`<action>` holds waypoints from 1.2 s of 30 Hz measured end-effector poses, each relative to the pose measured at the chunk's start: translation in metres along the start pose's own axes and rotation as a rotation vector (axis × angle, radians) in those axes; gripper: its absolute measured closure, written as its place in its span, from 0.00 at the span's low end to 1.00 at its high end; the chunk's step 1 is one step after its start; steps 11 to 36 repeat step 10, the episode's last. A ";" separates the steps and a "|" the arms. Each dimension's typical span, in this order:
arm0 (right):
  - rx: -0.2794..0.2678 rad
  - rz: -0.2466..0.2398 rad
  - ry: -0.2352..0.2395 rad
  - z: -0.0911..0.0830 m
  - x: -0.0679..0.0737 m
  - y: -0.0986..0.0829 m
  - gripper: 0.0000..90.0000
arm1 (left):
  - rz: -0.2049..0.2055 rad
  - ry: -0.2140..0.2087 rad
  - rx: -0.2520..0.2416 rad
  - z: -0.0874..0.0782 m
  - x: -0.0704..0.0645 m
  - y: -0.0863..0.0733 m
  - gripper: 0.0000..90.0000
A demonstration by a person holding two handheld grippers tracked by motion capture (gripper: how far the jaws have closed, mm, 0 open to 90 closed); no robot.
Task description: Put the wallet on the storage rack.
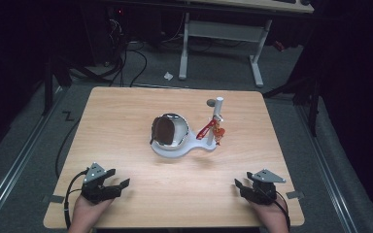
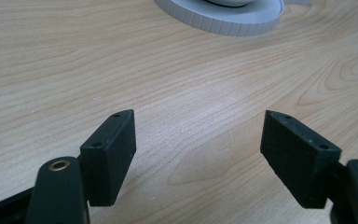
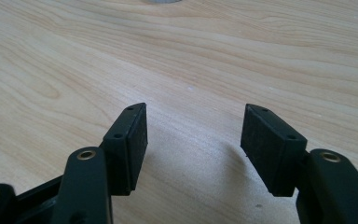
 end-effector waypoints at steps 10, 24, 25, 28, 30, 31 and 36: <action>-0.002 0.005 -0.017 -0.004 0.001 -0.003 0.43 | -0.025 -0.034 0.008 0.007 0.002 0.003 0.30; -0.002 0.005 -0.017 -0.004 0.001 -0.003 0.43 | -0.025 -0.034 0.008 0.007 0.002 0.003 0.30; -0.002 0.005 -0.017 -0.004 0.001 -0.003 0.43 | -0.025 -0.034 0.008 0.007 0.002 0.003 0.30; -0.002 0.005 -0.017 -0.004 0.001 -0.003 0.43 | -0.025 -0.034 0.008 0.007 0.002 0.003 0.30; -0.002 0.005 -0.017 -0.004 0.001 -0.003 0.43 | -0.025 -0.034 0.008 0.007 0.002 0.003 0.30; -0.002 0.005 -0.017 -0.004 0.001 -0.003 0.43 | -0.025 -0.034 0.008 0.007 0.002 0.003 0.30; -0.002 0.005 -0.017 -0.004 0.001 -0.003 0.43 | -0.025 -0.034 0.008 0.007 0.002 0.003 0.30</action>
Point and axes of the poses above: each handheld gripper's, and its own axes: z roughly forward along the jaws, y roughly out of its top, x roughly to its left, the point moved 5 cm from there along z, roughly forward along the jaws, and after that the axes turned 2 degrees about y, right-handed, at the moved point
